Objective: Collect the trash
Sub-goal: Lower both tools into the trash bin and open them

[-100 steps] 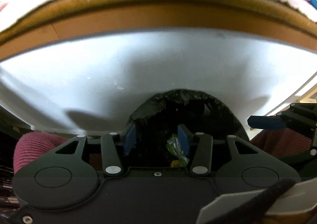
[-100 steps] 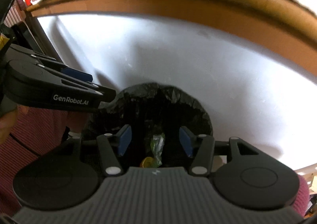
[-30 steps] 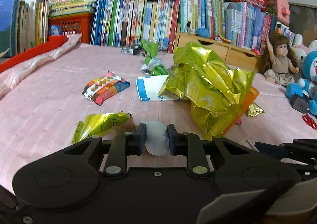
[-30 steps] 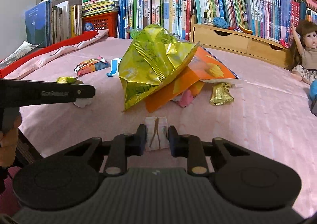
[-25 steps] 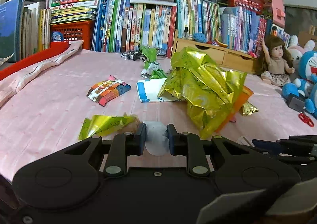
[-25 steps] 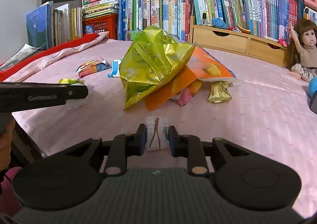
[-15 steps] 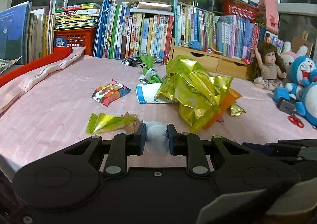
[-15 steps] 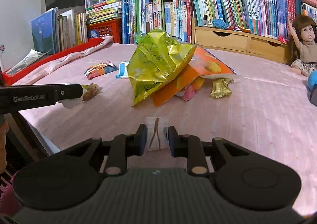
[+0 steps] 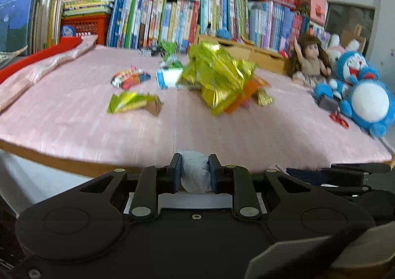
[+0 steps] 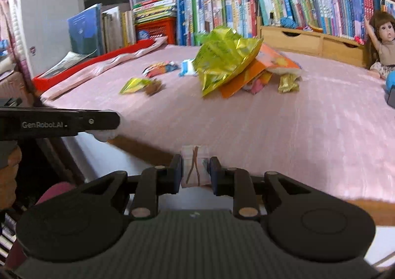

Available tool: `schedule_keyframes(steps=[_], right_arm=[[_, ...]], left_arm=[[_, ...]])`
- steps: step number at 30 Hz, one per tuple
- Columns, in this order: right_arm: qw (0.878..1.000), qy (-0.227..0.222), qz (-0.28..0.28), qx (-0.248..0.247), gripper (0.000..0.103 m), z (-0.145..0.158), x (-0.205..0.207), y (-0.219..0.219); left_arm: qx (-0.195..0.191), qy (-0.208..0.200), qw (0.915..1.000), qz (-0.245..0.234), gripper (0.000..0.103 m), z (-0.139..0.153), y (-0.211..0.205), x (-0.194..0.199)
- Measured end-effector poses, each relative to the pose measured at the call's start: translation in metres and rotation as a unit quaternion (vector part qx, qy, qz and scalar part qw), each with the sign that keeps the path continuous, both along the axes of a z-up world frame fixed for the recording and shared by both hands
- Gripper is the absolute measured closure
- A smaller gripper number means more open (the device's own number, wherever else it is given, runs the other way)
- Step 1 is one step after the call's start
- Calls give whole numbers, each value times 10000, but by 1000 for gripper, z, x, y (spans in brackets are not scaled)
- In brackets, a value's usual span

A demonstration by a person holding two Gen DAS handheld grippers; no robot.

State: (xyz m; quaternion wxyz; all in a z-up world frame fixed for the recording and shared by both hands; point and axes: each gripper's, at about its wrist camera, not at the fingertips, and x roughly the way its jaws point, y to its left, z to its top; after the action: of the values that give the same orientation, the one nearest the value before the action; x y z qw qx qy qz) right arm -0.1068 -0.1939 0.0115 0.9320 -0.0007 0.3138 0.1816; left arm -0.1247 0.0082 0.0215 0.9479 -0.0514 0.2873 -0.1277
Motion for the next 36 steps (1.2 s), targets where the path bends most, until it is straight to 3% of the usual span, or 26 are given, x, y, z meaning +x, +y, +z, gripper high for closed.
schedule_keyframes(steps=[12,26,36], right_arm=[[9960,888,27,-119,74,-51,-28,-3],[9859,1667,38,-158,74,-101,-34,6],[9829,1841,14,-98,71,-109,-34,8]], left_arm=[[391,1020,9937,-237,82,-52,-3,-14],[782,2116,9732,-449,81,-124,-22,-8],[796,2340,9673,-569,80,-138,-28,-6]])
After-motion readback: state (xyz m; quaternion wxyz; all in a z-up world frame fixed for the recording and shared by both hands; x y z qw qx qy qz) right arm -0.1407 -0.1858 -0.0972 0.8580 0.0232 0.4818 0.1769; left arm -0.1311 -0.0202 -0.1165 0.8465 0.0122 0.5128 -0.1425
